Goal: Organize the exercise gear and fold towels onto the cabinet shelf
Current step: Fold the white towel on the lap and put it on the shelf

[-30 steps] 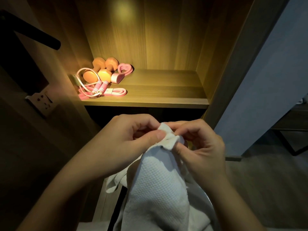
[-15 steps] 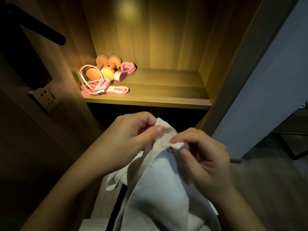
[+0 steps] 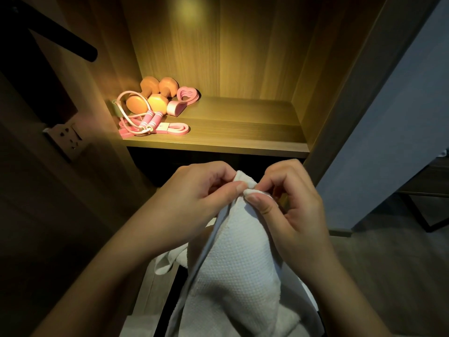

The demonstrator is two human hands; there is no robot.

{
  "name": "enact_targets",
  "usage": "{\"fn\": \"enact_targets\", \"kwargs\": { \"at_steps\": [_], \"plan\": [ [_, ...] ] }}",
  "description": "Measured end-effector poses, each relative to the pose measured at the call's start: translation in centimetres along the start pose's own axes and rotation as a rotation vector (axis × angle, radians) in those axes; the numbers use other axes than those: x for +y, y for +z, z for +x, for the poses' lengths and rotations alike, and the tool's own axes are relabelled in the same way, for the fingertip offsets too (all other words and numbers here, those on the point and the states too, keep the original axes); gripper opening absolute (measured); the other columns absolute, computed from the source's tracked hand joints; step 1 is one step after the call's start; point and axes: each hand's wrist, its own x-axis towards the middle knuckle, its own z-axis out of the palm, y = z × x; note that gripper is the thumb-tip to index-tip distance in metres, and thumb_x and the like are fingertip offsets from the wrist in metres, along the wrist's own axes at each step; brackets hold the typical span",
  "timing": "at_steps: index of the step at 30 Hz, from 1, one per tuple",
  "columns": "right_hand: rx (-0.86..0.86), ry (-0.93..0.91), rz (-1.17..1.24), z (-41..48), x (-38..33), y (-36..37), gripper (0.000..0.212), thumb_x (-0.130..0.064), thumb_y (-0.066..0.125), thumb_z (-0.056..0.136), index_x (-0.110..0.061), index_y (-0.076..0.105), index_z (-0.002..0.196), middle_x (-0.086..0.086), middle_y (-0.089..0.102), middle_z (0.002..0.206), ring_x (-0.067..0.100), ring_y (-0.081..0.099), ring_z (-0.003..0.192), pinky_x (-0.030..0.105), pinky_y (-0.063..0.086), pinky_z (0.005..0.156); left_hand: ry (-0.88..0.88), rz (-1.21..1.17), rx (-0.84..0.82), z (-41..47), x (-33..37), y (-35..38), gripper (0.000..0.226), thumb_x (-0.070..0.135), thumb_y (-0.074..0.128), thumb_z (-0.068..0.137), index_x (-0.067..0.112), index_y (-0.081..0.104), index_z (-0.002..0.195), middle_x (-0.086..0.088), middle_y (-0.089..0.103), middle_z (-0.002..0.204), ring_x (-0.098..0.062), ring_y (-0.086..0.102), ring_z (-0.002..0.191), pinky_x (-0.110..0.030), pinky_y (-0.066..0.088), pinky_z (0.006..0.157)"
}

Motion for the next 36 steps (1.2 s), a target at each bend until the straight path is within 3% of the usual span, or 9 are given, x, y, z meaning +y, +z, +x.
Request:
{"fn": "enact_targets", "kwargs": {
  "at_steps": [5,9,12,18,23,25,31,34,36],
  "plan": [
    [0.074,0.084,0.134,-0.3,0.4,0.5,0.008,-0.027,0.059,0.087,-0.019,0.057,0.085,-0.004,0.056,0.091,0.014,0.056,0.086,0.025,0.048,0.073,-0.025,-0.001,-0.007,0.2,-0.2,0.2,0.026,0.043,0.050,0.089,0.024,0.068,0.094,0.006,0.068,0.085,-0.012,0.065,0.083,-0.045,0.055,0.077],
    [0.007,0.230,0.254,-0.4,0.5,0.6,0.009,-0.034,0.060,0.085,-0.028,0.055,0.089,-0.007,0.063,0.093,0.014,0.063,0.090,0.034,0.055,0.074,-0.018,0.057,0.021,0.3,-0.3,0.7,0.021,0.036,0.050,0.092,0.026,0.067,0.099,0.011,0.067,0.088,-0.006,0.063,0.084,-0.034,0.055,0.077],
    [-0.022,0.258,0.300,-0.4,0.5,0.3,0.009,-0.037,0.062,0.084,-0.033,0.055,0.087,-0.005,0.064,0.089,0.012,0.063,0.082,0.029,0.055,0.068,-0.004,0.087,0.005,0.3,-0.4,0.6,0.023,0.035,0.047,0.094,0.026,0.067,0.103,0.012,0.067,0.090,-0.004,0.062,0.085,-0.033,0.053,0.078],
    [-0.026,0.334,0.340,0.2,1.0,-0.5,0.023,-0.033,0.069,0.079,-0.019,0.055,0.090,-0.005,0.063,0.085,0.006,0.062,0.076,0.016,0.051,0.064,0.040,0.102,-0.083,-0.4,-0.5,1.1,0.034,0.052,0.053,0.086,0.036,0.060,0.115,0.020,0.064,0.103,0.003,0.060,0.097,-0.028,0.056,0.078],
    [-0.305,0.438,0.336,1.7,2.1,-2.0,0.037,-0.039,0.066,0.075,-0.026,0.063,0.109,-0.008,0.067,0.092,0.013,0.066,0.087,0.024,0.056,0.071,0.154,0.289,0.085,0.5,-0.9,2.0,0.024,0.028,0.061,0.093,0.027,0.061,0.116,0.015,0.063,0.099,-0.001,0.058,0.088,-0.026,0.050,0.075],
    [-0.390,0.419,0.296,2.5,2.9,-2.8,0.028,-0.040,0.064,0.078,-0.024,0.066,0.101,-0.004,0.068,0.091,0.019,0.066,0.086,0.027,0.055,0.069,0.174,0.292,0.146,1.0,-1.2,2.3,0.025,0.031,0.063,0.091,0.027,0.059,0.115,0.015,0.063,0.098,0.000,0.059,0.088,-0.025,0.052,0.075],
    [-0.376,0.420,0.380,2.2,6.6,-3.1,0.021,-0.034,0.065,0.083,-0.021,0.061,0.098,0.004,0.063,0.090,0.015,0.063,0.085,0.021,0.053,0.071,0.301,0.198,0.363,-0.8,-3.3,2.5,0.016,0.023,0.066,0.085,0.018,0.061,0.099,0.009,0.060,0.092,-0.005,0.058,0.087,-0.016,0.050,0.075],
    [-0.347,0.449,0.302,0.9,9.3,-2.5,0.018,-0.022,0.067,0.084,-0.011,0.059,0.095,0.024,0.057,0.091,0.024,0.058,0.080,0.030,0.050,0.070,0.285,0.233,0.295,-3.0,-5.5,3.1,0.002,0.016,0.066,0.087,0.013,0.066,0.087,0.007,0.061,0.083,-0.008,0.059,0.078,-0.018,0.051,0.067],
    [-0.355,0.470,0.286,0.1,10.7,-2.3,0.016,-0.020,0.067,0.083,-0.012,0.058,0.093,0.016,0.060,0.085,0.018,0.059,0.078,0.026,0.051,0.069,0.189,0.241,0.221,-4.1,-6.9,3.7,0.003,0.013,0.069,0.088,0.016,0.068,0.087,0.010,0.062,0.082,-0.007,0.060,0.078,-0.018,0.052,0.068]
  ]
}}
